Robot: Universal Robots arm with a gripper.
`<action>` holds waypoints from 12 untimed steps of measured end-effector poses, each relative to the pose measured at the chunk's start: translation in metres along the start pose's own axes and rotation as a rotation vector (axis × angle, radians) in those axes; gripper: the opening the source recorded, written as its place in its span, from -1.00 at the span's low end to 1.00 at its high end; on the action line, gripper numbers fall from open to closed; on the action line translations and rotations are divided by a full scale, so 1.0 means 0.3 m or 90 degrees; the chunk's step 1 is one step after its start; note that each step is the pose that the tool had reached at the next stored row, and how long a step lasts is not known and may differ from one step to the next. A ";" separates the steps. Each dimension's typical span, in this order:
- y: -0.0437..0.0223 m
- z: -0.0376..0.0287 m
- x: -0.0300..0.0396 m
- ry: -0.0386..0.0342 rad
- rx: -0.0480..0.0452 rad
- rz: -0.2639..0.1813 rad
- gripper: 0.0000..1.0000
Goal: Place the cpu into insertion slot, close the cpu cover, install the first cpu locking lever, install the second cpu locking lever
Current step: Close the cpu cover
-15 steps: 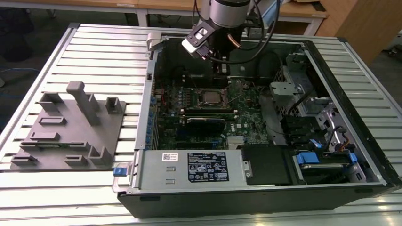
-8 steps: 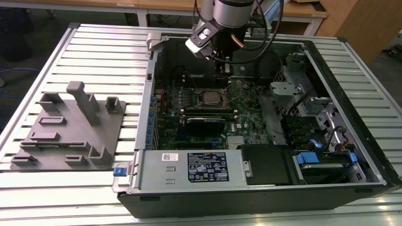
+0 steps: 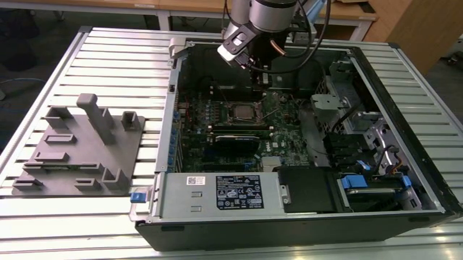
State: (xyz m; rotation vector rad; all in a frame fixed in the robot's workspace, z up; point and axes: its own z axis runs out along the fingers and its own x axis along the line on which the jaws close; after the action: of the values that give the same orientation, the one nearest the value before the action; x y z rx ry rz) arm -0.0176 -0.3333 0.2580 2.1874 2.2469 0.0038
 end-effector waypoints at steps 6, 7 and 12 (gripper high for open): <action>0.000 -0.017 0.000 0.0000 0.0000 0.000 -0.80; 0.000 -0.022 0.000 -0.0001 0.0000 0.000 -0.80; 0.000 -0.035 0.000 0.0001 0.0000 0.000 -0.80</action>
State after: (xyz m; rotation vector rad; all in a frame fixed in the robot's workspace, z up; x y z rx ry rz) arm -0.0176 -0.3333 0.2684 2.1873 2.2470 0.0040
